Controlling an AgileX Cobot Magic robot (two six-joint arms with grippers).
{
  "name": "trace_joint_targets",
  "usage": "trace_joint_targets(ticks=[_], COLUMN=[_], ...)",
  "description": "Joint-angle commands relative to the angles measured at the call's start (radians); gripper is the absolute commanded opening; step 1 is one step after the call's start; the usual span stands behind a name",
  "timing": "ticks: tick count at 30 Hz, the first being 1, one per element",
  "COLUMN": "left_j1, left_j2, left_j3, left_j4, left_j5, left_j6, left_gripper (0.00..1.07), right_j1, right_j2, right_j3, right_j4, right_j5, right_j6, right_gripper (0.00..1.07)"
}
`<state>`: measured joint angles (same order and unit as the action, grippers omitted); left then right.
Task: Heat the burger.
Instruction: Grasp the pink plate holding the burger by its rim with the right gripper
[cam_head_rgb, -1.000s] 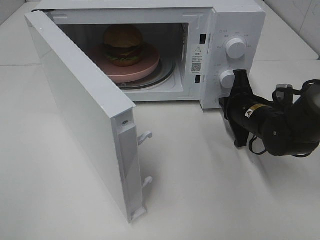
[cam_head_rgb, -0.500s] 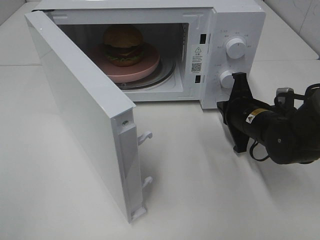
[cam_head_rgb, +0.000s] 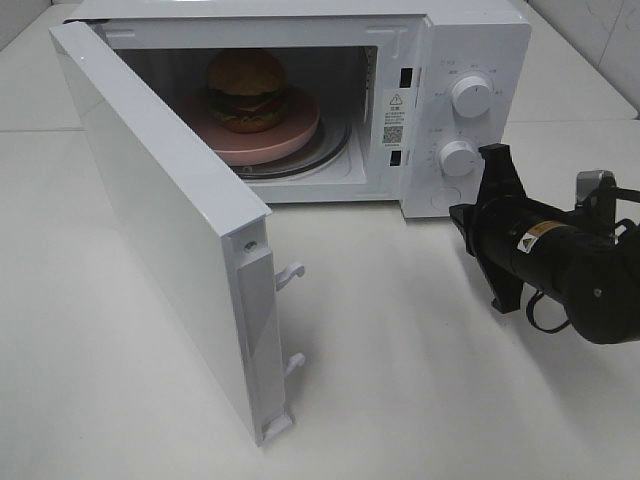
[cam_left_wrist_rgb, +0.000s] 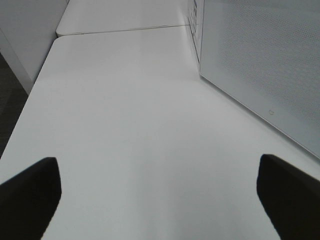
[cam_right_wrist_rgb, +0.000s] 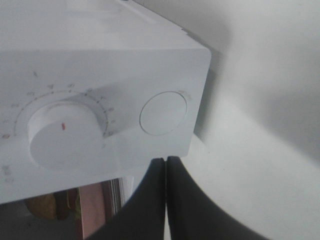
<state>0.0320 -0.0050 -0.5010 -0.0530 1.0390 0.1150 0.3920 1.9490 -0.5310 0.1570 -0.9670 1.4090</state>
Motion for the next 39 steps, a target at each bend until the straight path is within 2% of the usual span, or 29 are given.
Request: trace_joint_targets(ticks=[1,3,7,8,10,11,13,14,15,16,17,18,19,20,22,23,24,25,27,32,33,34,35,36,37,38,39], left_j1=[0.003,0.003,0.003,0.003,0.003,0.003,0.003,0.003,0.003,0.003,0.003,0.003,0.003,0.003,0.003,0.003,0.003,0.003,0.003,0.003,0.003,0.003,0.003,0.003,0.003,0.003,0.003], left_j2=[-0.019,-0.019,-0.019,-0.019,-0.019,-0.019,-0.019,-0.019,-0.019,-0.019,-0.019,-0.019,-0.019,-0.019,-0.019,-0.019,-0.019,-0.019,-0.019,-0.019,-0.019,-0.019,-0.019,-0.019,-0.019,-0.019,-0.019], left_j3=[0.005,0.005,0.005,0.005,0.005,0.005,0.005,0.005,0.005,0.005,0.005,0.005,0.005,0.005,0.005,0.005,0.005,0.005,0.005,0.005,0.005,0.005,0.005,0.005,0.005,0.005,0.005], left_j4=[-0.009,-0.009,-0.009,-0.009,-0.009,-0.009,-0.009,-0.009,-0.009,-0.009,-0.009,-0.009,-0.009,-0.009,-0.009,-0.009,-0.009,-0.009,-0.009,-0.009,-0.009,-0.009,-0.009,-0.009,-0.009,-0.009,-0.009], left_j5=[-0.007,-0.007,-0.007,-0.007,-0.007,-0.007,-0.007,-0.007,-0.007,-0.007,-0.007,-0.007,-0.007,-0.007,-0.007,-0.007,-0.007,-0.007,-0.007,-0.007,-0.007,-0.007,-0.007,-0.007,-0.007,-0.007,-0.007], left_j6=[-0.006,-0.006,-0.006,-0.006,-0.006,-0.006,-0.006,-0.006,-0.006,-0.006,-0.006,-0.006,-0.006,-0.006,-0.006,-0.006,-0.006,-0.006,-0.006,-0.006,-0.006,-0.006,-0.006,-0.006,-0.006,-0.006,-0.006], left_gripper=[1.0,1.0,1.0,1.0,1.0,1.0,1.0,1.0,1.0,1.0,1.0,1.0,1.0,1.0,1.0,1.0,1.0,1.0,1.0,1.0,1.0,1.0,1.0,1.0,1.0,1.0,1.0], right_j1=[0.0,0.0,0.0,0.0,0.0,0.0,0.0,0.0,0.0,0.0,0.0,0.0,0.0,0.0,0.0,0.0,0.0,0.0,0.0,0.0,0.0,0.0,0.0,0.0,0.0,0.0,0.0], right_j2=[-0.066,-0.085,-0.19,-0.19,-0.288,-0.288,-0.364,-0.364,-0.389,-0.432,-0.432,-0.446,-0.469,-0.469,-0.478,-0.478,-0.479,-0.479,-0.479,-0.479,-0.479,-0.479,-0.479,-0.479,-0.479,-0.479,-0.479], right_j3=[0.036,0.048,0.08,0.08,0.081,0.081,0.078,0.078,0.072,0.055,0.055,0.044,0.004,0.004,-0.068,-0.068,-0.105,-0.105,-0.14,-0.161,-0.161,-0.161,-0.161,-0.161,-0.161,-0.161,-0.161], right_j4=[-0.093,-0.109,-0.125,-0.125,-0.122,-0.122,-0.099,-0.099,-0.087,-0.069,-0.069,-0.061,-0.048,-0.048,-0.047,-0.047,-0.049,-0.049,-0.055,-0.057,-0.057,-0.057,-0.055,-0.052,-0.049,-0.049,-0.046], right_j5=[0.03,0.064,0.321,0.321,0.502,0.502,0.661,0.661,0.716,0.824,0.824,0.876,1.019,1.019,1.242,1.242,1.353,1.353,1.469,1.531,1.515,1.515,1.508,1.505,1.508,1.508,1.53], right_j6=[-0.164,-0.192,-0.321,-0.321,-0.505,-0.505,-0.719,-0.719,-0.815,-0.997,-0.997,-1.096,-1.278,-1.278,-1.481,-1.481,-1.584,-1.584,-1.739,-1.881,-1.921,-1.921,-1.939,-1.97,-1.986,-1.986,-2.047], right_gripper=[0.0,0.0,0.0,0.0,0.0,0.0,0.0,0.0,0.0,0.0,0.0,0.0,0.0,0.0,0.0,0.0,0.0,0.0,0.0,0.0,0.13,0.13,0.25,0.58,0.74,0.74,0.98])
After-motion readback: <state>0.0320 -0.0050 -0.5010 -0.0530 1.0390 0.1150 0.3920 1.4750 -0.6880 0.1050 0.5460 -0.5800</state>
